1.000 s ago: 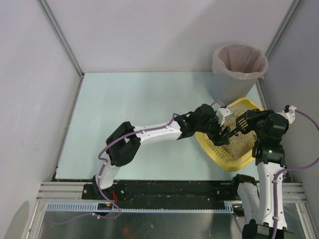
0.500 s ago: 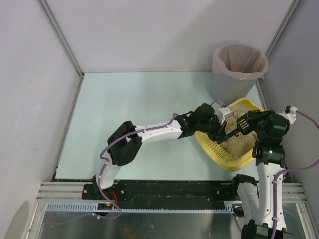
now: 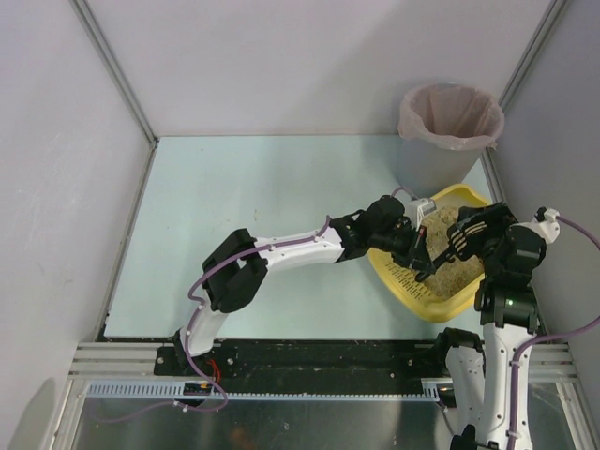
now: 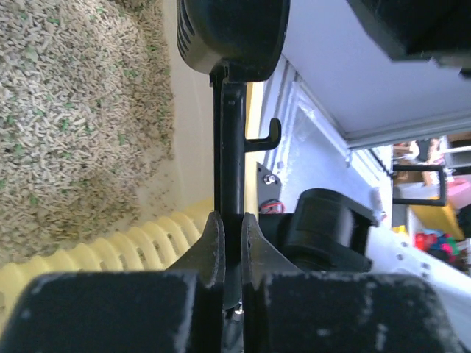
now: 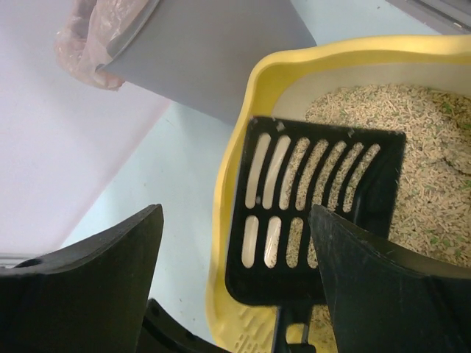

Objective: Clean the litter box

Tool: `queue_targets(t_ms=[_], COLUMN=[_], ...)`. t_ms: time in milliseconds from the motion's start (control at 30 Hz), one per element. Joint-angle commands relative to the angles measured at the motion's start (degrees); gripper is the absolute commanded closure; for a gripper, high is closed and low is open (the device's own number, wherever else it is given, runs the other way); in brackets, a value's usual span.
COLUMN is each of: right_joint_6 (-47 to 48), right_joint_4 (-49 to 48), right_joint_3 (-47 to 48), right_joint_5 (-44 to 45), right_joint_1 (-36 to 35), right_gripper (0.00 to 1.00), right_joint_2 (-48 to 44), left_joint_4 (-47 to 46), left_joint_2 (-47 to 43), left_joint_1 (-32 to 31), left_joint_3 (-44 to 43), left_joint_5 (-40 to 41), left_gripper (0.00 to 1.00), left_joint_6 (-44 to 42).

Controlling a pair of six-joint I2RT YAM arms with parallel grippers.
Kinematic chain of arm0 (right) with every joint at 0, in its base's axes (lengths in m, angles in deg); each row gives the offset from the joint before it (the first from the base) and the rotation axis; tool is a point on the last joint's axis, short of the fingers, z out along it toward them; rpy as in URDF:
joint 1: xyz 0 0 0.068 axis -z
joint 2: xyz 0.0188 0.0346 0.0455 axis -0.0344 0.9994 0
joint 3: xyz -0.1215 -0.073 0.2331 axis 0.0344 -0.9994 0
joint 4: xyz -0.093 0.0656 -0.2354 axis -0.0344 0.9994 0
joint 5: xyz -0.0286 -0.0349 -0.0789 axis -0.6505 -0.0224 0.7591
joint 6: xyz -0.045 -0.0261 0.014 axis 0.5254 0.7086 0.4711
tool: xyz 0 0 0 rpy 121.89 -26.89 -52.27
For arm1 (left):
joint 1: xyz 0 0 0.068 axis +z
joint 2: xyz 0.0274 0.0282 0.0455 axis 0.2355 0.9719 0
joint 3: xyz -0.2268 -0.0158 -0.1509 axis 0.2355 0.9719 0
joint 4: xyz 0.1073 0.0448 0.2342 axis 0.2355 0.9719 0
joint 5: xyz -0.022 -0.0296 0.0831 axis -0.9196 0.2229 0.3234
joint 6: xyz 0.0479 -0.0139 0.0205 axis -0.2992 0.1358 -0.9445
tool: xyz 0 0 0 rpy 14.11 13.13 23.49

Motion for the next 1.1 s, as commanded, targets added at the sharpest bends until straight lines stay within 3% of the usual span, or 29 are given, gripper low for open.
queue_targets(t_ms=[0, 433, 733, 1067], right_joint_6=[1.58, 0.35, -0.79, -3.07], right_joint_4=[4.98, 17.39, 14.94, 10.72], right_joint_3=[2.45, 2.45, -0.97, -5.54], right_joint_5=[-0.24, -4.46, -9.56, -1.66], right_joint_1=[-0.16, -0.51, -2.01, -10.88], right_gripper=[0.15, 0.25, 0.33, 0.37], right_joint_2=[-2.56, -7.22, -4.59, -2.91], left_joint_4=[-6.42, -16.44, -20.4, -23.04], left_joint_2=[-1.15, -1.85, -2.38, -3.7], left_joint_1=[0.58, 3.22, 3.22, 3.13], left_joint_3=[-1.14, 4.4, 7.3, 9.85], left_joint_5=[-1.98, 1.01, 0.05, -1.27], left_gripper=[1.0, 1.0, 1.0, 1.0], left_joint_6=[12.92, 26.74, 30.87, 33.42])
